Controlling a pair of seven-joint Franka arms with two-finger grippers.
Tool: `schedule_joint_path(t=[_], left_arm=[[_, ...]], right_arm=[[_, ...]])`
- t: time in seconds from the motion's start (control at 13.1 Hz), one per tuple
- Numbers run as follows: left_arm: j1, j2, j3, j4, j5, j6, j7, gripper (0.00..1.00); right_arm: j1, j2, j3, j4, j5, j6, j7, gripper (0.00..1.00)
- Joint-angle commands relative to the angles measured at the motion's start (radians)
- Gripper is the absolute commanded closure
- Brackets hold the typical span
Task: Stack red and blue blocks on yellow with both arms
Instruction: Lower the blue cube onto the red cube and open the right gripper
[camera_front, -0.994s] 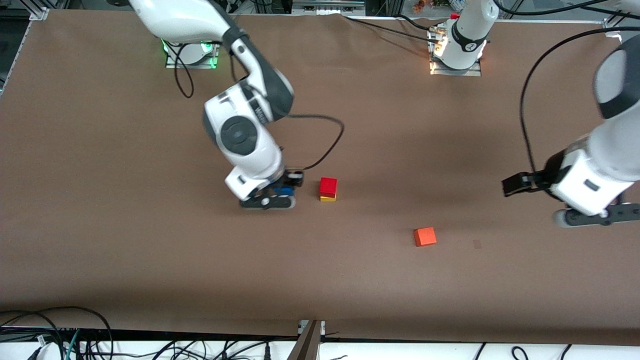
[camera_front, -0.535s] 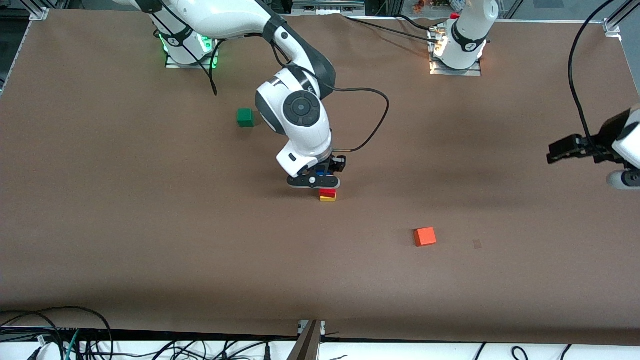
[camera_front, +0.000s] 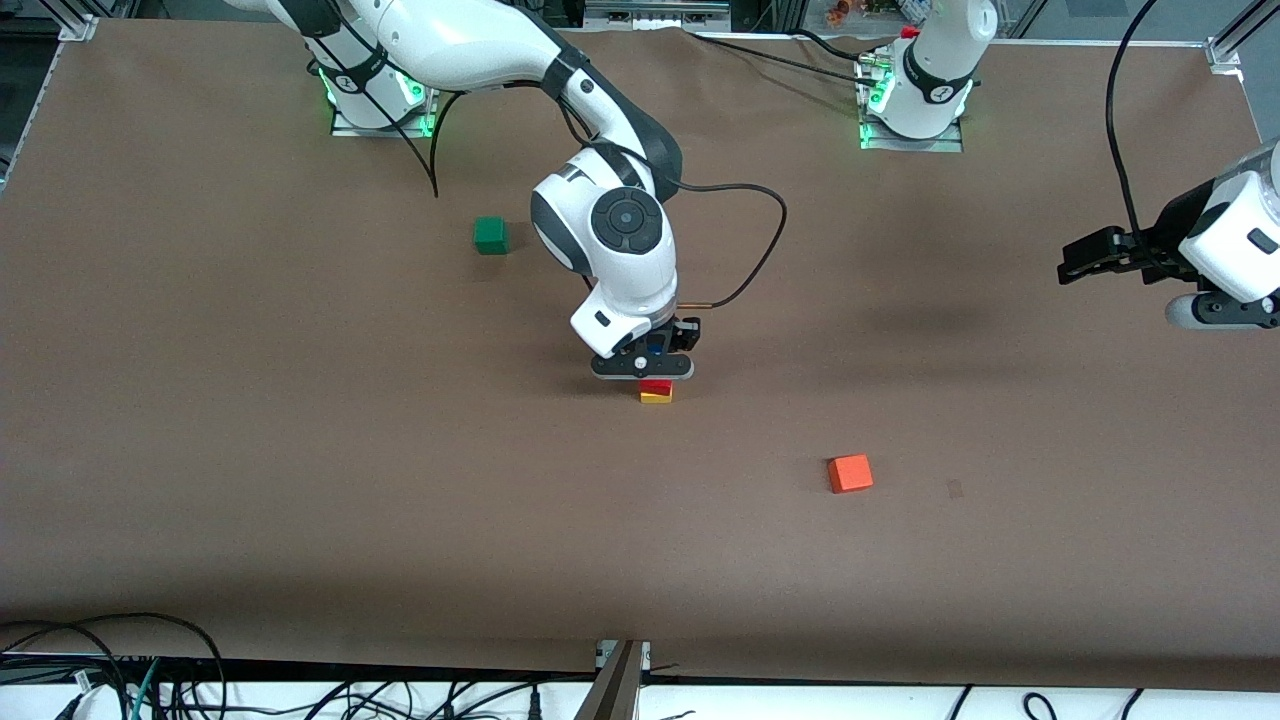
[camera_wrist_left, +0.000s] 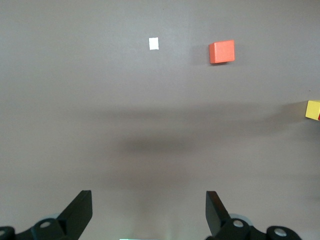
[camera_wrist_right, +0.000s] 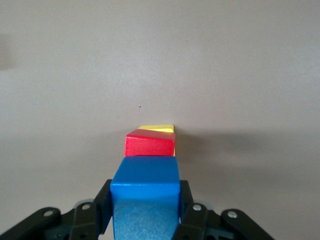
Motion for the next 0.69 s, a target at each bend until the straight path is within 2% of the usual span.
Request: schedule_joint_path(t=[0.0,0.31,0.61], left_arm=[[0.001,-0.017,0.01,-0.026,-0.019,0.021,0.02,0.0],[0.004,-0.014,0.01,-0.019,-0.019,0.021,0.02,0.0],[0.009,-0.006,0.015,-0.011,-0.019,0.02,0.03,0.0]], right_arm=[[0.019,0.029,-0.01,0.039,-0.021,0.008,0.042,0.55],[0.022,0.032,-0.012,0.039,-0.023,0.008,0.062,0.53],[0.022,0.032,-0.01,0.039,-0.032,0.008,0.062,0.43]])
